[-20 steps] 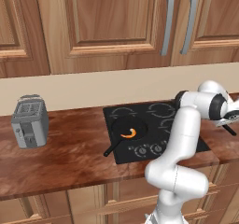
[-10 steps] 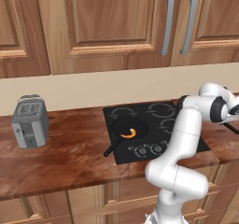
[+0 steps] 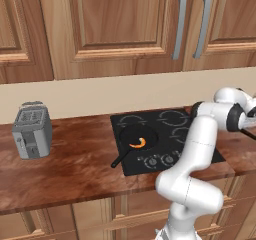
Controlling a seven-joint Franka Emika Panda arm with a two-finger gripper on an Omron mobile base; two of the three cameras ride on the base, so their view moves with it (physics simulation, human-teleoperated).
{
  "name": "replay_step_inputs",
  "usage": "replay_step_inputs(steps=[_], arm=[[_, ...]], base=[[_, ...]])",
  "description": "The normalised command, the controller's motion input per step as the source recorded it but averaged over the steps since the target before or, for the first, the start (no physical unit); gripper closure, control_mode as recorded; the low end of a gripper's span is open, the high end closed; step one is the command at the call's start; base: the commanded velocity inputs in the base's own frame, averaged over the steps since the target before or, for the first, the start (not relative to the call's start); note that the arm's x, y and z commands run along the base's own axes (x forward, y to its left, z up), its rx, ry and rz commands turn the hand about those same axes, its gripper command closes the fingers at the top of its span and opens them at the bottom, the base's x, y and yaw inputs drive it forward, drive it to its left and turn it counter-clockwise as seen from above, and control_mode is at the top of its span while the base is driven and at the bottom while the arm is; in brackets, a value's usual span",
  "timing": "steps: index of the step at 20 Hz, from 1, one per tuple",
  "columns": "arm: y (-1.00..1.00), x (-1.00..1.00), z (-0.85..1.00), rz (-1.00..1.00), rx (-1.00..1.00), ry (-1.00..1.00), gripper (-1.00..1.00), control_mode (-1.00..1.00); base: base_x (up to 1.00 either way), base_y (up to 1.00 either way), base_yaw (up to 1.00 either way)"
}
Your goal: Place both pans onto different burners. Then place the garlic and the shrimp on different pans.
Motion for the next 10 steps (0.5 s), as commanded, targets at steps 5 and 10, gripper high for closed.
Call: replay_step_inputs(steps=[5, 10], arm=[[0.94, -0.41, 0.00, 0.07, -0.11, -0.01, 1.00, -1.00], [0.75, -0.55, 0.00, 0.08, -0.16, -0.04, 1.00, -1.00]], base=[[0.00, 0.00, 0.00], [0.00, 0.00, 0.00]])
